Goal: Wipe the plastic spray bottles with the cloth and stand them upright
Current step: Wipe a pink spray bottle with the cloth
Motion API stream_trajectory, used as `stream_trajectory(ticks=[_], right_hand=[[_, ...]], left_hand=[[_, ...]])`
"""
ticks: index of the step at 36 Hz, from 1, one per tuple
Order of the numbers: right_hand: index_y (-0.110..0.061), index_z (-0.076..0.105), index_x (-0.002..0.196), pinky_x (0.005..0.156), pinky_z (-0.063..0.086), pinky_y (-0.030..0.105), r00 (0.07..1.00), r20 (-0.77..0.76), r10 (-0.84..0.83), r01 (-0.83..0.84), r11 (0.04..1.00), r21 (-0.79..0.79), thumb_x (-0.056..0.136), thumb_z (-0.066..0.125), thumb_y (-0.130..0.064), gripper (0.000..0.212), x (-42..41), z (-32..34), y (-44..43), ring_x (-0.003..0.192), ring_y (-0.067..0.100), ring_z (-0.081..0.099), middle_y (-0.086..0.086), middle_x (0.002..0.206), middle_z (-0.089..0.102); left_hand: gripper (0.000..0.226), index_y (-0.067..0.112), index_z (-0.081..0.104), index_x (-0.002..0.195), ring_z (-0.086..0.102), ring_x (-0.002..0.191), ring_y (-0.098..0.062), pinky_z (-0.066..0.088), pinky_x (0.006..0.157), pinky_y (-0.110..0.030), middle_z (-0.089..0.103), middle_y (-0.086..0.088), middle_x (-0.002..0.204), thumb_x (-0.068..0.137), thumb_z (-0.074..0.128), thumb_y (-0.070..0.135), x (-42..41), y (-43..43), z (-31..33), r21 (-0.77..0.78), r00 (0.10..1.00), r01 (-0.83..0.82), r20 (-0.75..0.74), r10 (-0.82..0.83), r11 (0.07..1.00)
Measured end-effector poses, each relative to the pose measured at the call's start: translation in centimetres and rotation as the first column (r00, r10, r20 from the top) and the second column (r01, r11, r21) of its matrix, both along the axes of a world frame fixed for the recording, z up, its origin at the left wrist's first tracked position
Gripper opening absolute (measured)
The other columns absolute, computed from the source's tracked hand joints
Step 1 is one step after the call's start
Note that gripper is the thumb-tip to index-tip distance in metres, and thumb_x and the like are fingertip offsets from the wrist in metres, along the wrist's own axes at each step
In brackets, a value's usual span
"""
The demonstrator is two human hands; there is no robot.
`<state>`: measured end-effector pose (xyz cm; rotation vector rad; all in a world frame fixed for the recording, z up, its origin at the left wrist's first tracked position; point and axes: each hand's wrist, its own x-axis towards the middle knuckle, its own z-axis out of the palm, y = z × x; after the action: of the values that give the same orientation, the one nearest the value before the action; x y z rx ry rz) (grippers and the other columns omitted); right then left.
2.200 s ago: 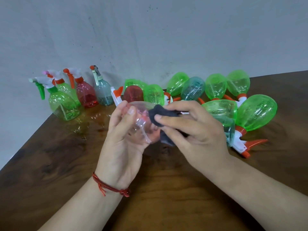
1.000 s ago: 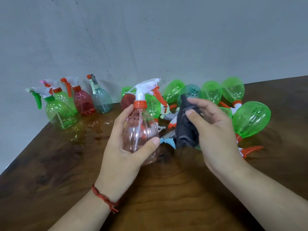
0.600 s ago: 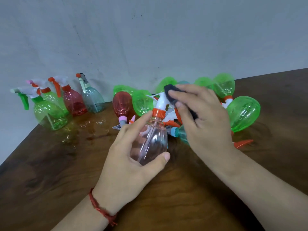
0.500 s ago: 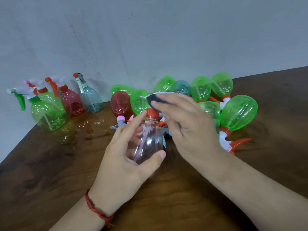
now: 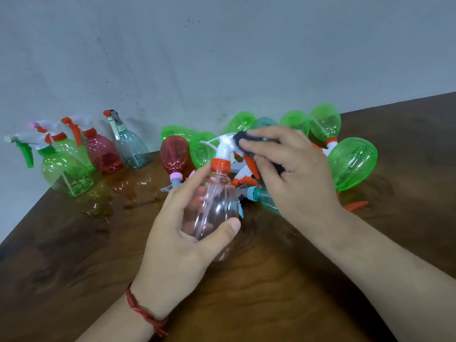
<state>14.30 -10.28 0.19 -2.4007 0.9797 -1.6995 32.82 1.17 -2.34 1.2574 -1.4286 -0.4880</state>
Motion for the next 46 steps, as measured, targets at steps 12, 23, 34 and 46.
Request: stream_trajectory(ticks=[12, 23, 34, 46], right_hand=[[-0.015, 0.078, 0.125, 0.106, 0.050, 0.033, 0.990, 0.071, 0.120, -0.121, 0.992, 0.021, 0.099, 0.060, 0.007, 0.039, 0.7, -0.1, 0.9, 0.123, 0.020, 0.064, -0.004, 0.134, 0.069], [-0.020, 0.084, 0.105, 0.104, 0.051, 0.022, 0.929, 0.258, 0.265, -0.340, 0.886, 0.316, 0.094, 0.062, 0.012, 0.040, 1.6, -1.1, 1.3, 0.119, 0.005, 0.068, -0.012, 0.117, 0.076], [-0.012, 0.077, 0.117, 0.092, 0.062, 0.036, 0.652, 0.733, 0.193, -0.750, 0.308, 0.586, 0.102, 0.056, 0.009, 0.034, 2.6, -2.0, 2.7, 0.102, 0.024, 0.075, 0.010, 0.112, 0.080], [-0.014, 0.079, 0.111, 0.087, 0.061, 0.024, 0.656, 0.696, 0.290, -0.746, 0.389, 0.541, 0.100, 0.059, 0.012, 0.034, 3.1, -1.8, 3.9, 0.103, 0.014, 0.077, 0.000, 0.109, 0.082]], left_hand=[[0.088, 0.047, 0.053, 0.153, 0.070, 0.121, -0.023, 0.060, 0.096, -0.028, 0.062, 0.003, 0.131, 0.075, 0.091, 0.036, 1.1, -0.1, 0.6, -0.066, 0.994, -0.051, 0.091, 0.057, 0.997], [0.080, 0.038, 0.056, 0.152, 0.065, 0.133, -0.025, 0.052, 0.109, -0.062, 0.066, 0.000, 0.145, 0.079, 0.090, 0.031, 2.2, -1.0, 1.2, -0.055, 0.972, -0.092, -0.222, 0.078, 0.994], [0.092, 0.023, 0.056, 0.136, 0.072, 0.121, -0.023, 0.060, 0.099, -0.055, 0.072, 0.003, 0.132, 0.065, 0.092, 0.070, 2.0, -1.1, 1.1, 0.007, 0.966, -0.073, -0.247, 0.073, 0.997], [0.071, 0.041, 0.050, 0.148, 0.069, 0.121, -0.005, 0.059, 0.099, -0.033, 0.070, 0.017, 0.132, 0.086, 0.080, 0.057, 2.9, -0.9, 1.1, 0.112, 0.978, -0.143, -0.136, 0.158, 0.983]])
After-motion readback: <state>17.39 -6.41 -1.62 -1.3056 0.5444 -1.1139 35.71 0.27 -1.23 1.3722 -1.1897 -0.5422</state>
